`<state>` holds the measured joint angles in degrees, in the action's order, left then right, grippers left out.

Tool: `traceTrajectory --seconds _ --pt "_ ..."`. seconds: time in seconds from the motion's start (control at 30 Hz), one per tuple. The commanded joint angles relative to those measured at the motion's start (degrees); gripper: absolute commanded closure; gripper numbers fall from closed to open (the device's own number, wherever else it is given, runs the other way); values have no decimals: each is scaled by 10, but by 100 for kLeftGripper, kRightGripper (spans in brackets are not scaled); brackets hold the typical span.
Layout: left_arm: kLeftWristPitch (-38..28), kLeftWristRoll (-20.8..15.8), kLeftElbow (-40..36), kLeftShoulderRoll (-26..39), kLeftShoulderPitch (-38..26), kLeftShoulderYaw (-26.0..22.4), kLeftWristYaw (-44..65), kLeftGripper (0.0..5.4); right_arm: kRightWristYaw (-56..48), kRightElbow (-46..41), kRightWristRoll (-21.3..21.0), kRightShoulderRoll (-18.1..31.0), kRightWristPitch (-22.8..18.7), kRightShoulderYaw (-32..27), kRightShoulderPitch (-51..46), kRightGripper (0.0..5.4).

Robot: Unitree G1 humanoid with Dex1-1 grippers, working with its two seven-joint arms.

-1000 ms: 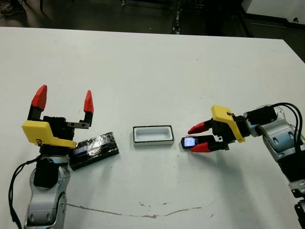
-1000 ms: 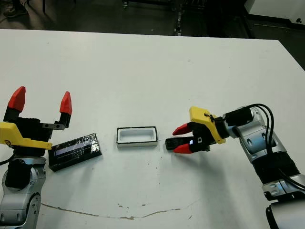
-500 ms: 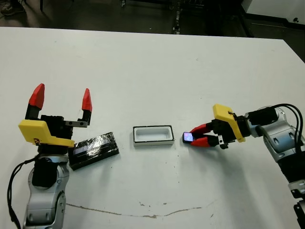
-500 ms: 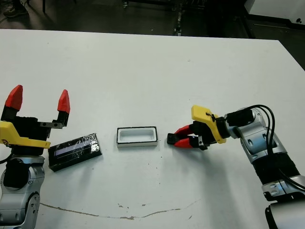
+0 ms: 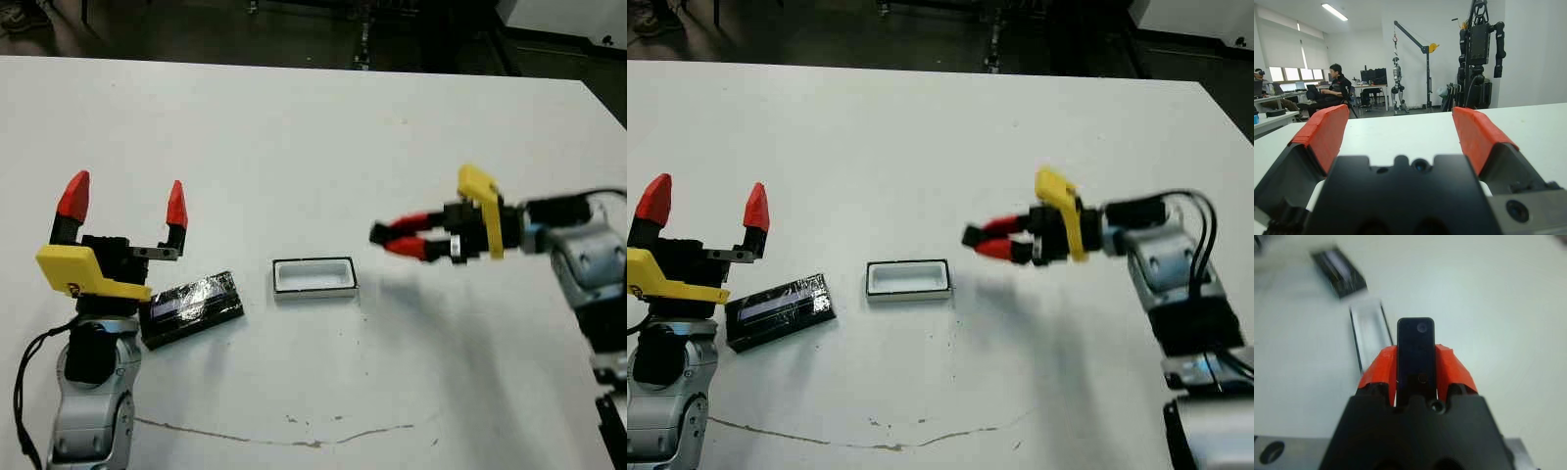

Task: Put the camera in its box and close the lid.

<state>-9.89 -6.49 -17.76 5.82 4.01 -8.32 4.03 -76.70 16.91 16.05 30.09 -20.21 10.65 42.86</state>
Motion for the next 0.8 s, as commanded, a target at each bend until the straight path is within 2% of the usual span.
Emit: traceTrajectory --seconds 0.03,0.2,0.3,0.37,0.63,0.8 --pt "1 -1 4 -1 2 0 1 0 -24 33 10 -25 -10 9 46 373" --pt "-3 7 5 -3 4 0 -4 0 -39 55 -18 -66 -4 60 89 373" --pt "1 -1 3 -2 5 0 -1 0 -33 53 -37 -89 4 85 96 373" --pt "0 1 4 -1 5 -1 -1 0 -34 52 -41 -101 -10 98 100 373" --pt "3 5 1 -5 7 -1 -7 0 -41 67 -32 -141 -10 105 80 373" --pt "11 11 -6 -6 8 1 -13 0 -34 77 -36 -154 4 104 57 373"
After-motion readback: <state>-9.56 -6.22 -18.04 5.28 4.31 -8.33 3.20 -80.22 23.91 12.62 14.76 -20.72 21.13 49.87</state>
